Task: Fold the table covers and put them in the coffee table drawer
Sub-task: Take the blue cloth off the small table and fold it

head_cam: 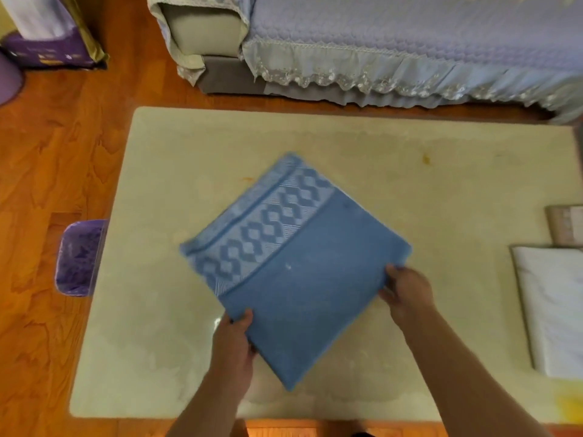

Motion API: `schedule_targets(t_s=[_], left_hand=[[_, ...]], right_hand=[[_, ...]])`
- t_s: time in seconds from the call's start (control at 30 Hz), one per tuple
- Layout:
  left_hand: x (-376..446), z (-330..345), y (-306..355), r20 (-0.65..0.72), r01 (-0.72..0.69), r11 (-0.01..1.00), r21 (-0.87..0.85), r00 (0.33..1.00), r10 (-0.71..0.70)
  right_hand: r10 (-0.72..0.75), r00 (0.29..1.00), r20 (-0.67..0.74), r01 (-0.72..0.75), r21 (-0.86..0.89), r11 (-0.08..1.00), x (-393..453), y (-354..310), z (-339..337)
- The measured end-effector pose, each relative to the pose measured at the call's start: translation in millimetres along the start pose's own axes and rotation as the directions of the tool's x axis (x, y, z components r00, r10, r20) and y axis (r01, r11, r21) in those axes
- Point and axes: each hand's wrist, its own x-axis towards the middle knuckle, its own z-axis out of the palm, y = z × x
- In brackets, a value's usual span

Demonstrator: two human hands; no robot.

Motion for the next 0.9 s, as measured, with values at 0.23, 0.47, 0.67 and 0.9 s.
schedule_targets(t_s=[0.23,0.47,0.67,0.9], left_hand=[[44.0,-33.0,40.4,-0.081,-0.023,0.925,0.378,0.995,0.058],[4.7,-65.1,6.5,-0.147,0.061,0.716,0.696,0.987,0.059],[12.7,-71.9,35.4,0.212,-0.197,0.366,0.909,0.977,-0.001],[55.2,-87.4,72.3,0.651,-0.488,-0.625,0.609,0.758,0.043]], right_hand=[[0.206,0.978,-0.009,-0.203,0.153,0.967,-25.7,85.0,-65.1],[0.042,0.998,-0.053,-0.058,-0.338,0.939,-26.2,66.0,-56.6],[0.147,0.94,0.307,0.025,-0.493,0.87,-5.7,15.9,-58.3],[0.101,0.918,0.384,0.209,-0.682,0.7,7.9,0.9,-39.9]])
